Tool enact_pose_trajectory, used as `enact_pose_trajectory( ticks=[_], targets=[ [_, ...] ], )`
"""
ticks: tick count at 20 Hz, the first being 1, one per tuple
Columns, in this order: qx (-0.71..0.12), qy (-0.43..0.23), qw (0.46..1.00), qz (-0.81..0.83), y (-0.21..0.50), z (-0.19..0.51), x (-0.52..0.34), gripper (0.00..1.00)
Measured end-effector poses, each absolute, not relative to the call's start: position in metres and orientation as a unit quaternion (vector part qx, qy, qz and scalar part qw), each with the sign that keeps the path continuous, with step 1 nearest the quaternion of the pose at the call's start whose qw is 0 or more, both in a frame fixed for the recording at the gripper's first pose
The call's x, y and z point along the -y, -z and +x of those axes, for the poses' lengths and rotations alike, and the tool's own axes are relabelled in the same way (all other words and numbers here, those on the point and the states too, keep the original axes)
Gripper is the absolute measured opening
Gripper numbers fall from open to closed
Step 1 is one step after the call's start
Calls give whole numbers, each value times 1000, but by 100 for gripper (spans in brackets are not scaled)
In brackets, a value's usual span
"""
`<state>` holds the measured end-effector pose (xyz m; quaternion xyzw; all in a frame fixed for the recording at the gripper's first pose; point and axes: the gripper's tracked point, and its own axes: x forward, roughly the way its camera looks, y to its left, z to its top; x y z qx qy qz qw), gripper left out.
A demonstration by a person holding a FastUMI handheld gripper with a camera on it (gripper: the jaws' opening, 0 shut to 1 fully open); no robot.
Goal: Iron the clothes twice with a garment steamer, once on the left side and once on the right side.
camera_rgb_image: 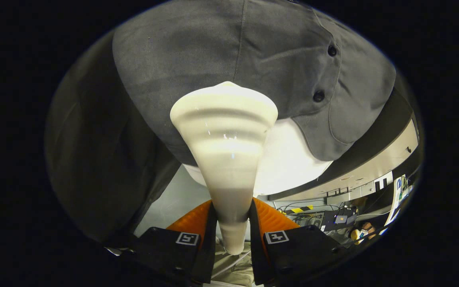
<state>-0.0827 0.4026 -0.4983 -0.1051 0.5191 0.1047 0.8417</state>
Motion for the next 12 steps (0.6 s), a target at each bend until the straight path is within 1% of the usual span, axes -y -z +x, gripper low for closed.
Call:
enact_pose_trajectory(
  ticks=[5, 12],
  targets=[
    [-517, -103, 845, -94, 488, -89, -372, 46],
    [-487, -99, 864, -83, 424, -76, -308, 46]
  ],
)
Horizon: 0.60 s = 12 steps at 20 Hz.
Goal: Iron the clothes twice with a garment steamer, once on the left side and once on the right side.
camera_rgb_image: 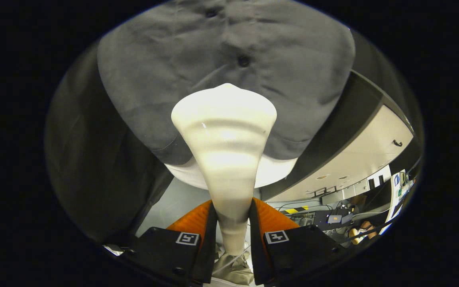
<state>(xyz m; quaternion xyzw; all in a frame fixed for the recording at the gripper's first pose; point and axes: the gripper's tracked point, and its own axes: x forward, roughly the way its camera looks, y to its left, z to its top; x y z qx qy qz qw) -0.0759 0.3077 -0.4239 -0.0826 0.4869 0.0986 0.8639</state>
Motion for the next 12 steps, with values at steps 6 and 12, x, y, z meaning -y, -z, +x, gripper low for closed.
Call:
enact_pose_trajectory(
  ticks=[6, 12],
  targets=[
    [-426, -91, 898, -63, 331, -48, -244, 46],
    [-350, -101, 930, -46, 228, -35, -190, 46]
  ],
)
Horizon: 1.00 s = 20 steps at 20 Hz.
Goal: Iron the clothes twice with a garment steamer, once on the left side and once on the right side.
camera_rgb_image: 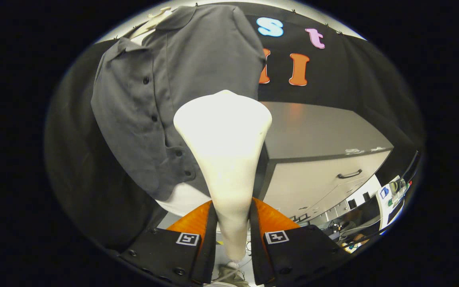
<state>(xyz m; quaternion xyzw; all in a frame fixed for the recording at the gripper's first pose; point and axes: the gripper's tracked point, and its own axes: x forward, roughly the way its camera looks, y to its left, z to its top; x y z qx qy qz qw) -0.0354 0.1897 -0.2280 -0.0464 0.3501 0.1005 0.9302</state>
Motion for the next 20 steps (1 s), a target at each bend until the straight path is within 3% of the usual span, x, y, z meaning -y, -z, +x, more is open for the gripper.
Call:
enact_pose_trajectory(
  ticks=[6, 15, 20],
  targets=[
    [-285, -93, 954, -27, 159, -50, -125, 46],
    [-249, -27, 968, 17, 123, -57, -34, 46],
    [-231, -27, 972, 25, 111, -67, -20, 46]
  ],
)
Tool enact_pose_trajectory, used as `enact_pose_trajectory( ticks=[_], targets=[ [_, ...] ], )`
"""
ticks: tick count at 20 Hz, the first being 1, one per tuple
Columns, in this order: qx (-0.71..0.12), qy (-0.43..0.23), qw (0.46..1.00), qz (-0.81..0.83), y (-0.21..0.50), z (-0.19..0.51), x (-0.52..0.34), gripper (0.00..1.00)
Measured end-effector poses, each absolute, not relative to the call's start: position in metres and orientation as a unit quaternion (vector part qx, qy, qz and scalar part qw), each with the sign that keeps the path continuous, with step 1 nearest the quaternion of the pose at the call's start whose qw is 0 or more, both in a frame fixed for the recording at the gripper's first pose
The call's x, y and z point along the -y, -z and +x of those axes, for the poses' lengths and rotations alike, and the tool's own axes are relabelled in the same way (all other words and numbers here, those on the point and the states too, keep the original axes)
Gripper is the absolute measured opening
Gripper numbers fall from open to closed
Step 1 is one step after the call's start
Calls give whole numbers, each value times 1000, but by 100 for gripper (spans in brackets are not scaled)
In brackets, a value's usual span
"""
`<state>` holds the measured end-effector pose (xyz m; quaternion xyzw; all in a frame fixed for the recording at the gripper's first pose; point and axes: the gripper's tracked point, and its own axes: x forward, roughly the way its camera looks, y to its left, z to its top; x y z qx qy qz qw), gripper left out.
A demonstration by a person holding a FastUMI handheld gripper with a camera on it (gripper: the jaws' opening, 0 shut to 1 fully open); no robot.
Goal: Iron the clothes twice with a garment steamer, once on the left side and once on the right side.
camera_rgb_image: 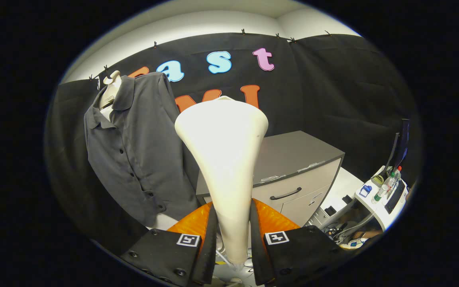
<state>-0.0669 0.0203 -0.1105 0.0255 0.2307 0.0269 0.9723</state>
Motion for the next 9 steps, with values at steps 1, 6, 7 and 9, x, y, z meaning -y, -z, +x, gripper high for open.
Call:
enact_pose_trajectory(
  ticks=[1, 6, 7, 9],
  targets=[
    [-230, -27, 972, 27, 112, -71, -16, 46],
    [-234, -17, 971, 36, 118, -82, 3, 46],
    [-234, -15, 972, 37, 118, -82, 7, 46],
    [-230, -14, 972, 35, 114, -81, 4, 45]
  ],
)
